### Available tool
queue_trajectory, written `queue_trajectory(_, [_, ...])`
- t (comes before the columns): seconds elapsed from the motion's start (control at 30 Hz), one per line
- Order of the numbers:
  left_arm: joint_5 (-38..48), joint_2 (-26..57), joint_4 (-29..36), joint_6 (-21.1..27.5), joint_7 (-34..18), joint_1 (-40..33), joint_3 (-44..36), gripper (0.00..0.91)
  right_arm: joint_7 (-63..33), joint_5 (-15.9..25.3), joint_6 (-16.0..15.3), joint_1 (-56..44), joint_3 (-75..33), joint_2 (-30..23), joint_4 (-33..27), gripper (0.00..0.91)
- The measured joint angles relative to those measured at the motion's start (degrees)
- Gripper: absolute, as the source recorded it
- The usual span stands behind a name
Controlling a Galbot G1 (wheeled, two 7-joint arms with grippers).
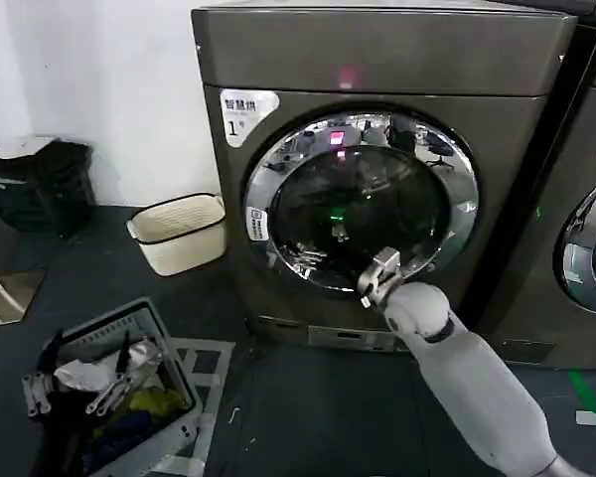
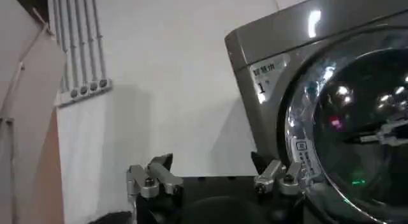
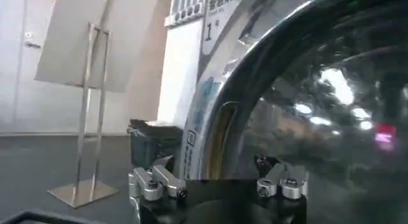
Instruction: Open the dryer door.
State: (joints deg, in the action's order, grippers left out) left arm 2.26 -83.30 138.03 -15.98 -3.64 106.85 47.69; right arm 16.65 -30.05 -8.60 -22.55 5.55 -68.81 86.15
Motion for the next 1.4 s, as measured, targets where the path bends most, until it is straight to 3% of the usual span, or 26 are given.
queue_trajectory(1.4, [-0.5, -0.6, 0.4, -1.1, -0.1, 0.8, 0.1, 0.907, 1.0, 3.6, 1.2, 6.2, 4.1, -9.3, -13.4, 0.907])
